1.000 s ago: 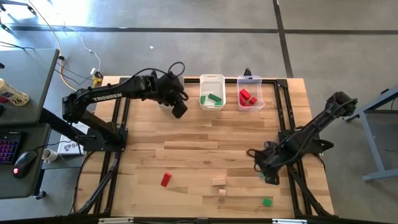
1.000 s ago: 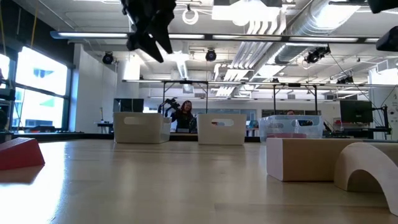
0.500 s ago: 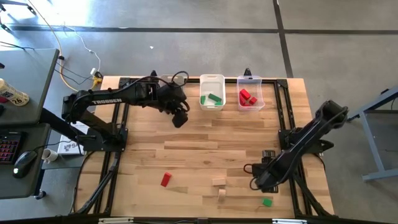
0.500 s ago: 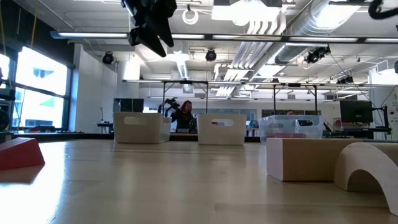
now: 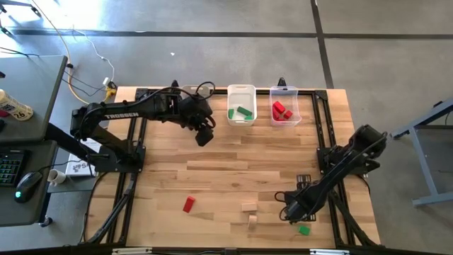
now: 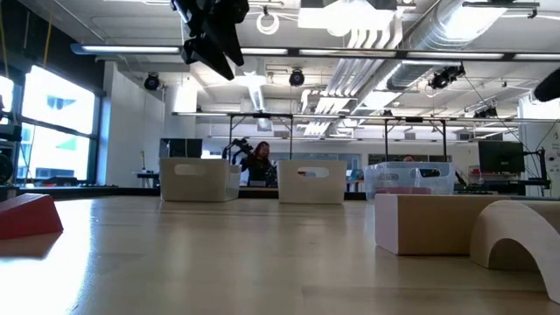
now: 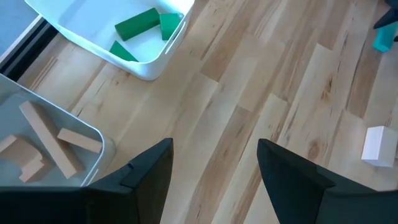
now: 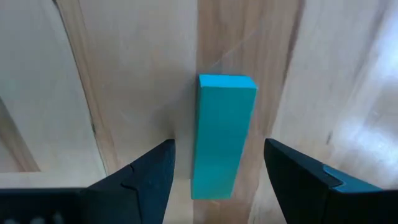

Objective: Sort & place blocks by color
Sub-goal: Put the green block into the white bin

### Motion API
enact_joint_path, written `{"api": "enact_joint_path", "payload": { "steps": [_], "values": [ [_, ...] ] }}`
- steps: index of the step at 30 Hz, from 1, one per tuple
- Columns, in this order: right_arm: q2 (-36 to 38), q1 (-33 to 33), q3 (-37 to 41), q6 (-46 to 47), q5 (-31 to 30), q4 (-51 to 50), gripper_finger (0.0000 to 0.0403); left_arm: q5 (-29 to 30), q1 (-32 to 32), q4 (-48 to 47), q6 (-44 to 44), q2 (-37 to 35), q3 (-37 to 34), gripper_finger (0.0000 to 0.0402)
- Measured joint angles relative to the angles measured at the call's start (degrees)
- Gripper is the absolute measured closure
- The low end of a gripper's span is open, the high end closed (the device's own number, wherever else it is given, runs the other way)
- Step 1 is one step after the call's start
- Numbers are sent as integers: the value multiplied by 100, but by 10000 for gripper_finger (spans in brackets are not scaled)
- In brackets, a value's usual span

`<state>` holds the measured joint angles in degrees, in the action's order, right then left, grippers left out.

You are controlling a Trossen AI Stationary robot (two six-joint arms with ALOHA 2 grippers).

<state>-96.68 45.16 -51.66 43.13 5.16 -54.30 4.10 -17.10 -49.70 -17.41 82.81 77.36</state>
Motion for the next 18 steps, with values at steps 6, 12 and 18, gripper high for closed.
{"api": "enact_joint_path", "payload": {
  "steps": [6,12,18],
  "values": [
    [-290,-236,-11,-610,439,192,190,-2,0,1,2,0,0,183],
    [-389,-558,-11,-684,639,199,270,-2,9,-3,-26,0,0,183],
    [-396,-746,-9,-272,734,171,331,-2,9,-6,-38,0,0,183]
  ]
}}
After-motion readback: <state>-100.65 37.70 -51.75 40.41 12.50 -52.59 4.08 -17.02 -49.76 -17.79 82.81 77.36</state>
